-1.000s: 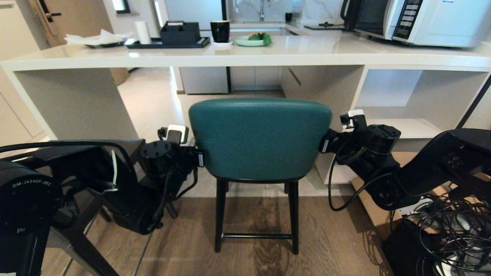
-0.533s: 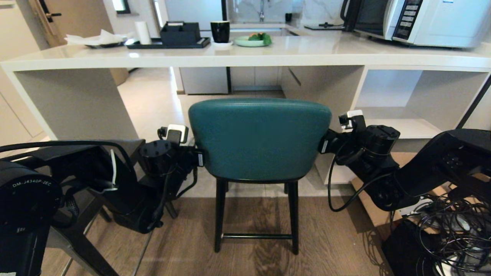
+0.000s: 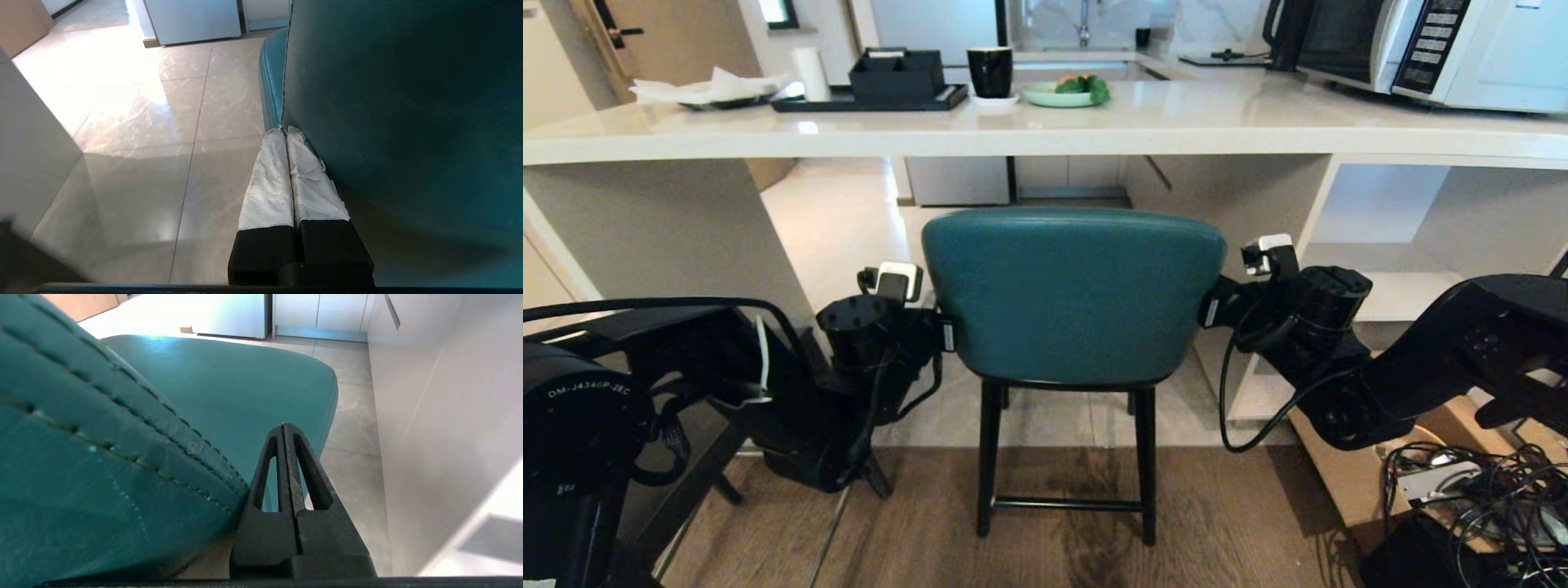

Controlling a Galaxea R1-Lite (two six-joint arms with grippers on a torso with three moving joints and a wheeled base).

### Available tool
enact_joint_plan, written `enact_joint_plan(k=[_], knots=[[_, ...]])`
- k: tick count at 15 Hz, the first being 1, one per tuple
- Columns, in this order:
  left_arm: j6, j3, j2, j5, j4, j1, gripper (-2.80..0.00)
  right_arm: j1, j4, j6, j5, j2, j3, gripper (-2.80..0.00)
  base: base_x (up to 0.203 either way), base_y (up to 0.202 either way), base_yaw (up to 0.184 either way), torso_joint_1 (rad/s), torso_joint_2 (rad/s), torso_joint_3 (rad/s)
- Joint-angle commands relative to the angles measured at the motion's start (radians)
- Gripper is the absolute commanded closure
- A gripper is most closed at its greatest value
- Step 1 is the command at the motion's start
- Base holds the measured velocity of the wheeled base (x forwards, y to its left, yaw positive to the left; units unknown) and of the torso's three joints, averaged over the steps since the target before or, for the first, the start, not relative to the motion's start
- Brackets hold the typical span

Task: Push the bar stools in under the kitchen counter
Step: Push the blue chair back under the dining table

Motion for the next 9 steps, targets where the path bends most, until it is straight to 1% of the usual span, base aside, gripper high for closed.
enact_joint_plan(k=[1, 6, 9], knots=[[0.001, -0.003, -0.003, 0.001, -0.008, 0.001, 0.0, 0.0, -0.008, -0.001, 0.001, 0.0, -0.001, 0.0, 0.192, 0.0, -0.001, -0.001, 0.0, 0.007], [0.002, -0.054, 0.015, 0.0, -0.003, 0.002, 0.0, 0.0, -0.008, -0.001, -0.001, 0.001, -0.001, 0.0, 0.191, 0.0, 0.002, 0.003, 0.0, 0.003], [0.002, -0.057, 0.025, 0.0, 0.007, 0.002, 0.0, 0.0, -0.008, -0.001, -0.001, 0.001, -0.002, 0.0, 0.194, 0.0, -0.001, 0.003, 0.0, 0.004]])
